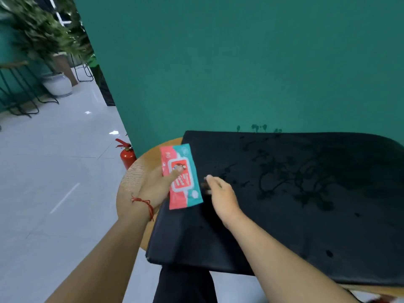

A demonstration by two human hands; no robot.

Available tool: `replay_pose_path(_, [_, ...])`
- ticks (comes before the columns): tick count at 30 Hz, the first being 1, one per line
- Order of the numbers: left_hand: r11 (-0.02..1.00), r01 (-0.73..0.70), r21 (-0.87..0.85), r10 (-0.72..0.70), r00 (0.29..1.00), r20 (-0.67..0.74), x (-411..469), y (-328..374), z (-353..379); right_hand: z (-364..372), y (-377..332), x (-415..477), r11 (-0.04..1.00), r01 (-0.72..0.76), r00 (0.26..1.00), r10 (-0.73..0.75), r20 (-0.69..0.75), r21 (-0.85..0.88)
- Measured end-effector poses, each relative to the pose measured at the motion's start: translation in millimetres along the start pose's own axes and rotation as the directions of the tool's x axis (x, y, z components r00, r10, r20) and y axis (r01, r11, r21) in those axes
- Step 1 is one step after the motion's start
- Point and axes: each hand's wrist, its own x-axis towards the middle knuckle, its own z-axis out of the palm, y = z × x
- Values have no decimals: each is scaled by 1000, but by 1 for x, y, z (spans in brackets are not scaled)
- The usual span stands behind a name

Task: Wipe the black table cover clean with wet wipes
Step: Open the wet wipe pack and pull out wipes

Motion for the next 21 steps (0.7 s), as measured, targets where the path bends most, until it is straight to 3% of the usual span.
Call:
replay_pose_path(2, [998, 55, 27, -58, 993, 101, -20, -3, 22, -20, -7, -23, 975, -83, 994, 66, 88, 204])
replay_pose_path(4, [994, 94, 64, -103, 981, 165, -37, -12, 46, -43, -6, -44, 976, -59, 991, 33, 129, 208])
replay_pose_path(9, [991, 129, 34, -134, 967, 216, -70, -37, 111, -99, 35, -75, 992, -22, 1000, 23, -6, 122])
replay_pose_path(13, [993, 121, 5, -121, 983, 142, -81, -53, 151, -121, 57, -86, 980, -29, 995, 47, -88, 195])
replay_pose_path(17, [999, -22, 24, 24, 996, -86, -78, -77, 165, -120, 62, -84, 984, 4, 990, 21, -136, 176])
replay_pose_path(19, [963, -176, 202, 212, 962, -174, -82, -93, 169, -118, 64, -85, 990, 38, 987, -16, -163, 136])
replay_pose_path(21, [831, -336, 442, 432, 892, -134, -90, -103, 175, -117, 66, -86, 990, 81, 982, -60, -178, 111])
